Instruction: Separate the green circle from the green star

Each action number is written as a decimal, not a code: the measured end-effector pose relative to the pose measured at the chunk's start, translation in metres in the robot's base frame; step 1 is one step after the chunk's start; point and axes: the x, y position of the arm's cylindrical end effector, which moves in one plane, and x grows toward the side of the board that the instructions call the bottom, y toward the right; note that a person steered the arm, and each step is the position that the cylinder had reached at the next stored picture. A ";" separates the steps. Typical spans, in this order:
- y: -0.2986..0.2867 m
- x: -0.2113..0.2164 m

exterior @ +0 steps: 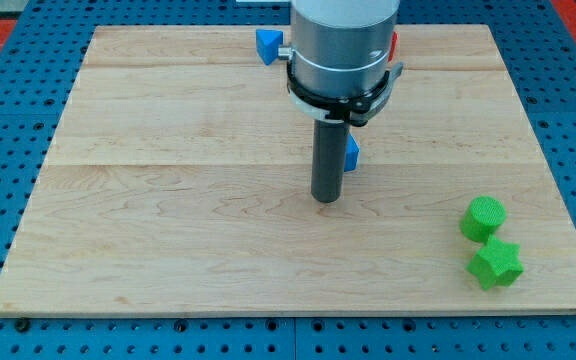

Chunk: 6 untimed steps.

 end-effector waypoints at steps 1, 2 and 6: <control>0.005 -0.017; 0.010 -0.030; 0.228 0.058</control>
